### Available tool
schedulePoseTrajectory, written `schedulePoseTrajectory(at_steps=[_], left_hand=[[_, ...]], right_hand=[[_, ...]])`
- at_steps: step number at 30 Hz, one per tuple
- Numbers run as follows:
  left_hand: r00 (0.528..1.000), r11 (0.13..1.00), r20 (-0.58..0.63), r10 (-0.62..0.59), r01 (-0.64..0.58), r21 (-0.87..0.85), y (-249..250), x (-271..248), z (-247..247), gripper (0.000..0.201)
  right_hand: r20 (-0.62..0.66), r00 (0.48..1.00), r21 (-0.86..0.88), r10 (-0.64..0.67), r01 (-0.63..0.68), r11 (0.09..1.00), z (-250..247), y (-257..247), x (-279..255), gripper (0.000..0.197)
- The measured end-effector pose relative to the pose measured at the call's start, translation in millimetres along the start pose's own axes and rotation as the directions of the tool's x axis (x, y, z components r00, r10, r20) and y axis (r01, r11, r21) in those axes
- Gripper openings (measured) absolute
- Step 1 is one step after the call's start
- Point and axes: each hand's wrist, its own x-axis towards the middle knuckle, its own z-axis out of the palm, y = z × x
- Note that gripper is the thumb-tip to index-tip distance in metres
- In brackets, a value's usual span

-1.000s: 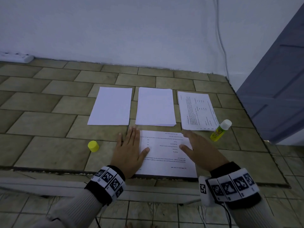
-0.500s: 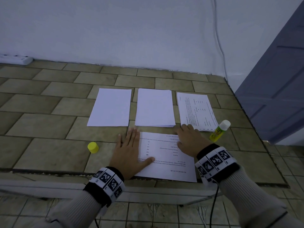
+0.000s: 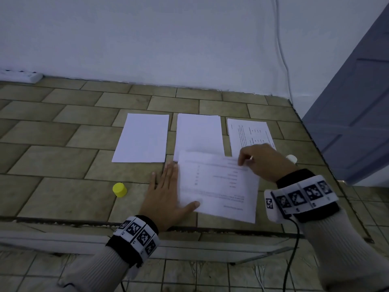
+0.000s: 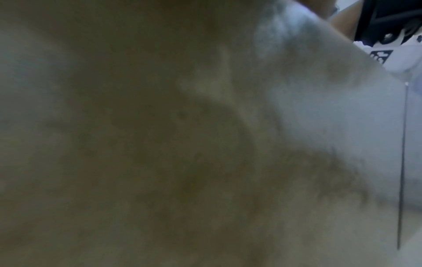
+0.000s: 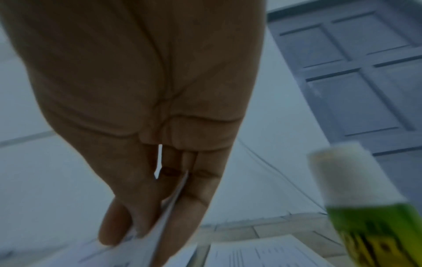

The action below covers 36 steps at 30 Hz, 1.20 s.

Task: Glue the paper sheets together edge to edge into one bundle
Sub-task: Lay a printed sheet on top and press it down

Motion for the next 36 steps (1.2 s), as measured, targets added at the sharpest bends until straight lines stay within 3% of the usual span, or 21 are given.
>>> schedulePoseTrajectory(at_steps=[4, 8, 12, 14, 20, 36], left_hand=[[1.000, 1.000, -0.025, 0.017, -0.017, -0.006, 0.7, -1.0, 1.3, 0.115], [0.999, 1.000, -0.028, 0.020, -0.019, 0.003, 1.4, -0.8, 1.0, 0.118], [1.000, 1.000, -0.015, 0.016, -0.016, 0.015, 1.2, -0.9, 0.6, 0.117], [1.000, 1.000, -0.018, 0.013, -0.013, 0.021, 0.6, -0.3, 1.6, 0.115], [1.000, 0.999, -0.024, 0.008, -0.007, 0.040, -0.3, -0.2, 3.8, 0.115], [1.000, 0.999, -0.008, 0.010, -0.010, 0.045, 1.1, 0.1, 1.8, 0.111]], right_hand=[[-0.184, 0.981, 0.113, 0.057, -0.036, 0.993, -29.1, 8.6, 0.4, 0.015], [-0.339, 0.931, 0.283, 0.134, -0.034, 0.958, -23.4, 8.0, 19.1, 0.013], [-0.298, 0.916, 0.555, 0.270, -0.063, 0.829, 7.6, 5.9, 50.2, 0.017], [-0.270, 0.909, 0.612, 0.316, -0.091, 0.785, 22.7, 2.1, 61.2, 0.022], [-0.188, 0.930, 0.504, 0.315, -0.184, 0.844, 49.7, -4.2, 81.6, 0.038], [-0.092, 0.949, 0.197, 0.302, -0.280, 0.940, 59.8, -23.0, 91.9, 0.047]])
